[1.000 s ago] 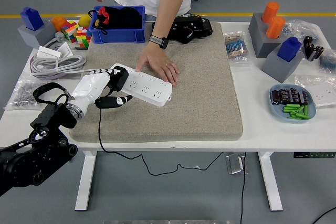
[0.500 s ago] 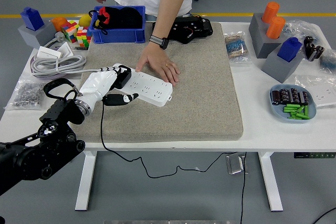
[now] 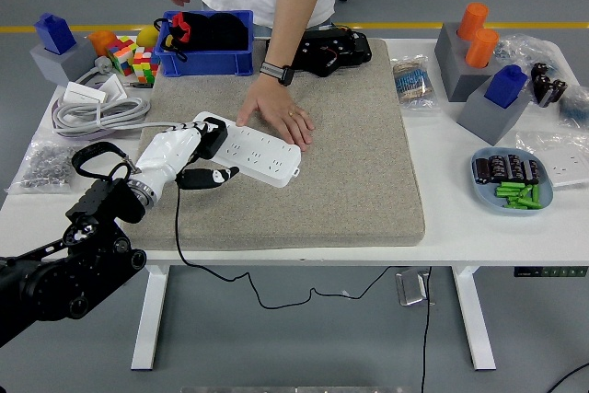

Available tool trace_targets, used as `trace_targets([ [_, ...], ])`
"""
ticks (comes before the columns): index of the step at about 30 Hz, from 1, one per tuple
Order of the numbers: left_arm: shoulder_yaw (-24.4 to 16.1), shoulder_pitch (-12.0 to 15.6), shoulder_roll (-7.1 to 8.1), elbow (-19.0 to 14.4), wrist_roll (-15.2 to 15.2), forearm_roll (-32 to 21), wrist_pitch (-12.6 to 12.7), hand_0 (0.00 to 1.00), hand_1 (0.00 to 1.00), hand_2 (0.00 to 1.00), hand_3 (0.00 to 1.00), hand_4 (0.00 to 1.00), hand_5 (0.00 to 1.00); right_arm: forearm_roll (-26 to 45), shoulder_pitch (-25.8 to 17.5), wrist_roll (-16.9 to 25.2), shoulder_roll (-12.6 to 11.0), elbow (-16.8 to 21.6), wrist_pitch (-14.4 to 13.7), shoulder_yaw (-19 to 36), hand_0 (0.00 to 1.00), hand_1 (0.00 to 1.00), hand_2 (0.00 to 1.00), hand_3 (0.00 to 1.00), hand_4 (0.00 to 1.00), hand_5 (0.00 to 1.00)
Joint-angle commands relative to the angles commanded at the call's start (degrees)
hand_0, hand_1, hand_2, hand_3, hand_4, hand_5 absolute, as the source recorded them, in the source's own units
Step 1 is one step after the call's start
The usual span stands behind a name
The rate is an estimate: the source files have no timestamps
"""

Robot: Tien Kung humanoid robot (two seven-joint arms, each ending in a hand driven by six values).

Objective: Press the white button,pick up the black plug,place it near the board,insert it into the board

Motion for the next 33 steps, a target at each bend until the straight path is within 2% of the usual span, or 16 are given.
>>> trace_targets([
  [3,-2.7,0.3,0.27,-2.4,-1.3,-0.1,1.6,0.889,0.912,0.836,0.826,0.844,0.589,0.0,0.0,0.0,0.0,0.0,0.0,0.0,0.756,0.636,0.622,0.606,0.65,0.405],
  [4,-3.3,0.4,0.37,-3.2,-1.5,0.0,1.9,0.896,0.92,0.864,0.844,0.843,0.588,-0.1,0.0,0.0,0.0,0.0,0.0,0.0,0.756,0.636,0.622,0.607,0.65,0.403],
  [11,-7.5,1.4,0.7,-7.3,-1.5,0.2,2.5,0.897,0.914,0.868,0.834,0.841,0.585,-0.1,0.2,0.0,-0.1,0.0,-0.1,0.0,0.756,0.636,0.622,0.607,0.651,0.403],
  [14,-10.9,2.7,0.5,-8.8,-1.6,0.4,2.8,0.897,0.914,0.868,0.834,0.841,0.585,-0.2,0.3,0.0,-0.1,0.0,-0.1,0.1,0.756,0.636,0.622,0.607,0.651,0.403],
  [20,-18.7,5.3,0.48,-9.6,-1.7,1.3,2.7,0.897,0.914,0.865,0.828,0.84,0.584,-0.5,0.3,-0.1,-0.1,0.1,-0.1,0.5,0.756,0.636,0.622,0.607,0.651,0.404],
  [26,-25.5,7.7,1.22,-10.0,-1.9,0.8,2.6,0.898,0.91,0.862,0.823,0.835,0.61,-0.9,0.4,-0.1,-0.3,0.4,-0.1,1.3,0.756,0.636,0.622,0.608,0.651,0.404],
  [30,-30.7,10.3,1.01,-10.4,-2.6,-1.8,2.7,0.896,0.906,0.86,0.822,0.833,0.63,-1.2,0.7,-0.2,-0.4,0.6,-0.1,1.3,0.756,0.636,0.622,0.607,0.651,0.403],
  [33,-34.4,10.8,0.65,-10.2,-3.3,-5.3,2.8,0.896,0.906,0.86,0.822,0.833,0.63,-1.0,1.8,-0.4,-0.4,0.6,0.0,0.8,0.756,0.636,0.622,0.607,0.651,0.403],
])
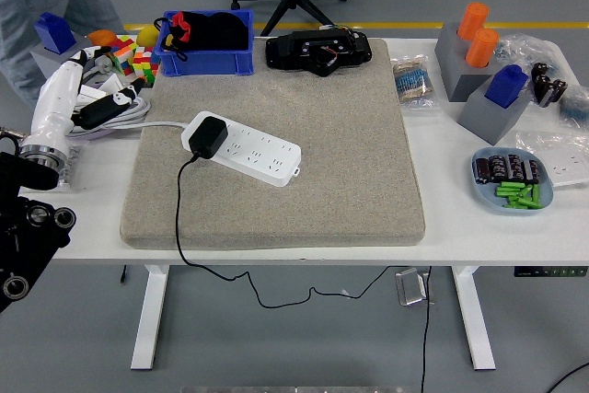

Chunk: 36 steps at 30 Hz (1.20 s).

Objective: Press the white button,pick up the black plug,place it near the board,insert it into the board

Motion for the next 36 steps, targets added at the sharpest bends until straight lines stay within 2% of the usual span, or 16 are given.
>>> trace_targets([
  [5,-4.2,0.9,-0.15,-0.4,-0.3,-0.3,0.1,0.895,0.907,0.858,0.818,0.832,0.625,0.2,0.6,-0.4,-0.6,0.4,0.2,-0.9,0.757,0.637,0.623,0.609,0.651,0.406],
  [9,-5.7,2.4,-0.5,-1.1,-0.4,0.0,0.2,0.895,0.902,0.86,0.813,0.831,0.628,-0.4,-0.6,-0.4,-0.6,0.4,0.2,0.0,0.759,0.638,0.625,0.612,0.651,0.404],
  [17,-6.9,4.0,-0.88,-2.8,-0.2,0.5,0.0,0.894,0.898,0.856,0.808,0.833,0.622,-1.1,-1.2,-0.6,-0.2,0.8,0.4,1.7,0.759,0.638,0.626,0.613,0.652,0.406],
  [24,-6.6,4.2,-0.43,-3.1,2.0,2.8,-0.7,0.893,0.897,0.856,0.804,0.821,0.62,-1.3,-1.1,-0.6,-0.3,0.8,0.4,2.2,0.76,0.639,0.627,0.613,0.654,0.409],
  [25,-6.7,4.3,-0.43,-3.0,2.1,2.9,-0.7,0.893,0.895,0.856,0.796,0.807,0.527,-1.3,-1.1,-0.7,-0.3,0.8,0.4,2.3,0.76,0.64,0.628,0.613,0.656,0.41],
  [36,-9.9,5.5,-1.22,-3.2,2.7,3.4,-1.4,0.893,0.895,0.856,0.795,0.806,0.531,-1.7,-1.4,-0.7,0.0,1.0,0.6,2.9,0.761,0.641,0.627,0.612,0.656,0.413],
])
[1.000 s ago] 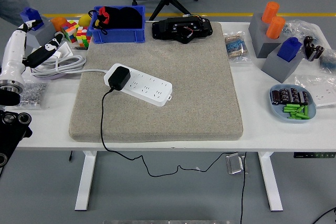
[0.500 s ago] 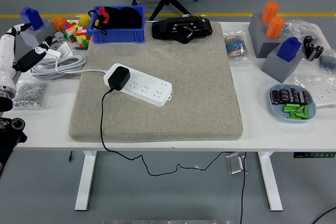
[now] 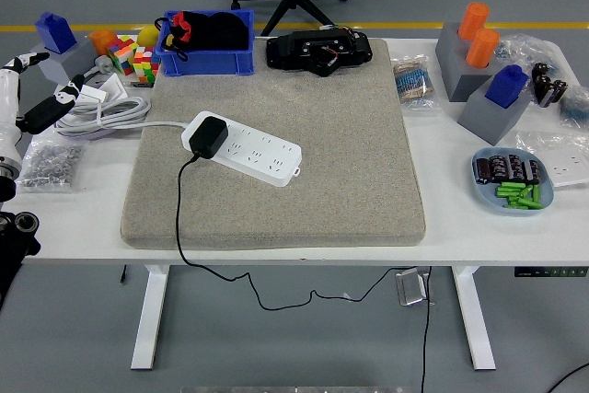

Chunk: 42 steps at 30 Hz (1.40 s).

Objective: Press the white button,pick up the black plug,place it near the board,insert it into the board

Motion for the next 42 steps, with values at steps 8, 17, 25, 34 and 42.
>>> trace_targets([
  [8,-1.4,0.7,-0.52,-0.1,0.0,0.1,-0.1,0.891,0.888,0.853,0.792,0.799,0.514,-0.2,0.2,-0.1,0.2,0.0,0.1,0.1,0.762,0.641,0.63,0.614,0.661,0.419],
  [17,-2.0,0.8,-0.85,-0.3,0.1,0.1,-0.3,0.891,0.885,0.851,0.788,0.8,0.517,-0.1,0.4,-0.3,0.0,0.1,0.3,0.3,0.762,0.642,0.63,0.613,0.661,0.419],
  [25,-2.3,0.9,-0.89,-0.5,0.0,0.1,-0.3,0.892,0.885,0.851,0.784,0.79,0.467,-0.2,0.4,-0.4,0.2,0.0,0.3,0.2,0.763,0.644,0.63,0.613,0.661,0.42],
  [34,-2.2,1.0,-1.04,-0.6,0.2,0.1,-0.4,0.893,0.883,0.851,0.782,0.785,0.459,-0.3,0.5,-0.3,0.1,0.0,0.3,0.4,0.764,0.645,0.631,0.614,0.662,0.42],
  [42,-2.3,1.2,-1.12,-0.8,0.3,0.3,-0.5,0.892,0.883,0.85,0.781,0.784,0.456,-0.2,0.5,-0.4,0.2,0.1,0.4,0.2,0.764,0.643,0.632,0.614,0.663,0.422],
])
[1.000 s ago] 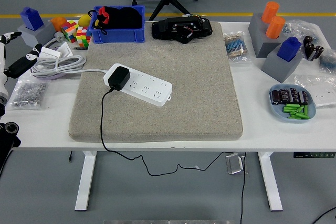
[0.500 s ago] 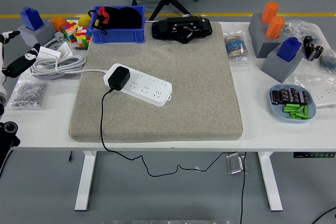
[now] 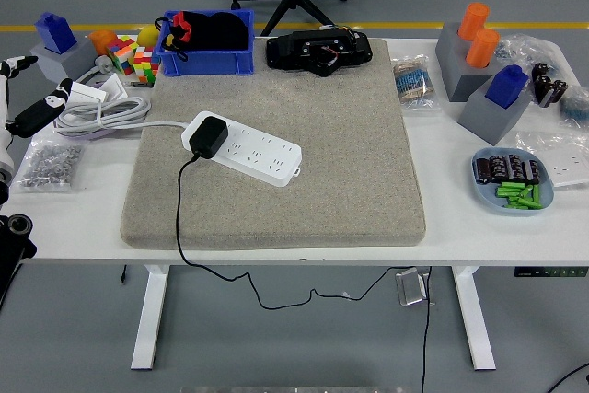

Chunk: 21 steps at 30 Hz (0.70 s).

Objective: Press the white button,pick up the black plug,place it near the board,insert it into the board

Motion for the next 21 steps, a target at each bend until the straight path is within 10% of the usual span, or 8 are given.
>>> trace_targets([
  [21,0.5,-0.3,-0.08,0.1,-0.9,-0.1,0.2,0.889,0.881,0.849,0.774,0.779,0.441,0.3,-0.1,0.0,-0.3,0.1,0.0,-0.5,0.764,0.643,0.631,0.614,0.662,0.427],
])
